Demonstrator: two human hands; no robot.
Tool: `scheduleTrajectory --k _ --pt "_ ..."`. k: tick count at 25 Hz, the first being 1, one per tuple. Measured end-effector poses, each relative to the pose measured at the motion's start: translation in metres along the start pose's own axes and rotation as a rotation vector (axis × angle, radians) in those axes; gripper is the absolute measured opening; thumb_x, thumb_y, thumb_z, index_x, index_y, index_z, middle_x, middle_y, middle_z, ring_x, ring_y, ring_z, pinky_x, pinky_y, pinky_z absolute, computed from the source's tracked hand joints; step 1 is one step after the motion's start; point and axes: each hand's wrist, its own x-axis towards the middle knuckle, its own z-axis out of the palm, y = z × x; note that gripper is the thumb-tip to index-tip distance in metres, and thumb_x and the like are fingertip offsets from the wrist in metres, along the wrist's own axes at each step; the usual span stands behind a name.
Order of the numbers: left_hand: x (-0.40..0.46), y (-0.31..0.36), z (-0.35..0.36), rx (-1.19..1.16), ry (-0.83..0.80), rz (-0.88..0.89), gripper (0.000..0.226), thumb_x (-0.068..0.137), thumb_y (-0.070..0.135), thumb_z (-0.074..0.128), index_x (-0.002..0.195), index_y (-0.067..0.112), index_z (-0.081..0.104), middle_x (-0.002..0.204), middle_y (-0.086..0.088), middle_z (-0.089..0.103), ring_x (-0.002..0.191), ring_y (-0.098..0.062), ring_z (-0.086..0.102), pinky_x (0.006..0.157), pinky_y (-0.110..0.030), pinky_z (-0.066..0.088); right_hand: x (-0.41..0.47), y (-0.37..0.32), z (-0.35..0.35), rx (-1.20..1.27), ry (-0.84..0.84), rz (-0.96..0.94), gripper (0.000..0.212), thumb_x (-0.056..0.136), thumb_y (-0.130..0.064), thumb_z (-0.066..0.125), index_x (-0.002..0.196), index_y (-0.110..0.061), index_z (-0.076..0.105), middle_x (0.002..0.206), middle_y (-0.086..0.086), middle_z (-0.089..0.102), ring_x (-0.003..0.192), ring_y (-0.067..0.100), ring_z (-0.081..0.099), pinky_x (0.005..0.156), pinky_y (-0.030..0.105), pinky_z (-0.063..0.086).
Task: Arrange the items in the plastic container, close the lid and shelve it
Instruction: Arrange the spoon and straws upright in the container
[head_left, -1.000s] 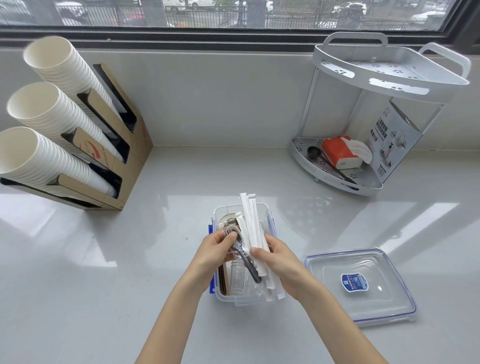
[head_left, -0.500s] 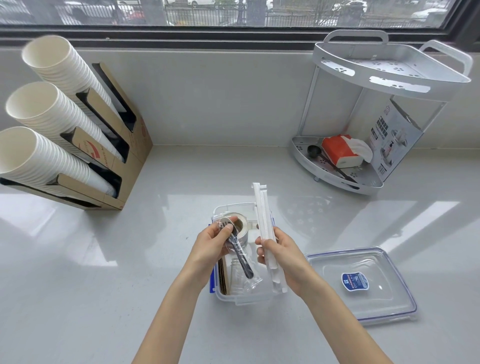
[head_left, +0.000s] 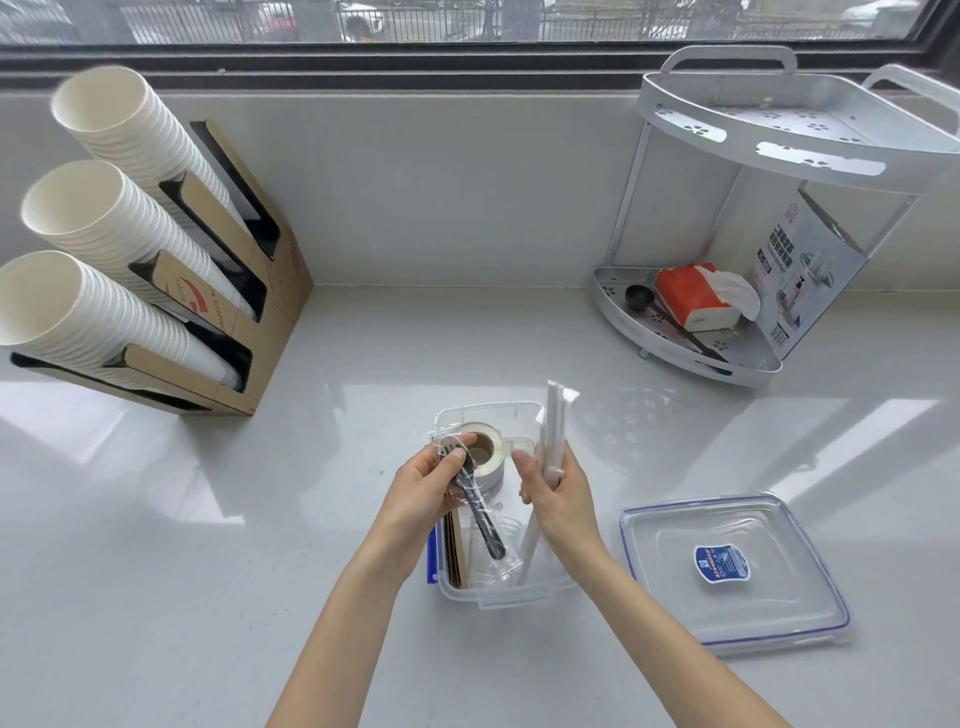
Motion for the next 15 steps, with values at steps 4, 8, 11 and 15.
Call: scheduleTrajectory --k 4,8,11,15 --pt "0.0004 -0.0008 -0.0008 0.003 0.007 -0.009 0.026 0.093 0.013 0.044 0.112 0.014 0.061 0.075 0.003 0.055 0.062 -0.006 0.049 0.051 -0.008 0.046 0.0020 0.0044 -0.0005 -0.003 0.009 -0.035 0.029 0.088 -0.020 0.057 0.062 -0.025 0.047 0.037 -0.012 0.046 0.038 -0.002 0.041 0.046 0.005 0.034" --pt "-0.0002 -0.0012 -0.0011 0.025 0.016 -0.016 0.025 0.093 0.014 0.044 0.110 0.016 0.062 0.075 0.004 0.056 0.062 -0.005 0.051 0.058 -0.013 0.046 0.0015 0.0066 -0.0022 0.002 -0.013 -0.035 0.050 0.090 -0.026 0.054 0.043 -0.023 0.036 0.039 -0.011 0.033 0.040 0.003 0.029 0.044 0.014 0.025" --pt "0.0008 -0.0019 -0.0001 0.081 0.045 -0.003 0.022 0.093 0.016 0.043 0.099 0.021 0.064 0.083 0.000 0.057 0.072 -0.011 0.051 0.073 -0.024 0.044 -0.0016 0.0068 -0.0026 -0.107 -0.068 -0.045 0.048 0.091 -0.035 0.048 0.048 -0.015 0.038 0.050 0.005 0.038 0.043 0.005 0.034 0.049 0.015 0.030" --pt "-0.0009 -0.0012 0.0004 0.104 0.035 0.015 0.022 0.094 0.018 0.042 0.089 0.024 0.062 0.081 0.003 0.057 0.074 -0.012 0.052 0.077 -0.030 0.044 -0.0020 0.0038 -0.0066 -0.479 -0.171 -0.181 0.042 0.093 -0.030 0.047 0.054 -0.037 0.031 0.060 -0.013 0.039 0.058 -0.002 0.043 0.058 0.011 0.035"
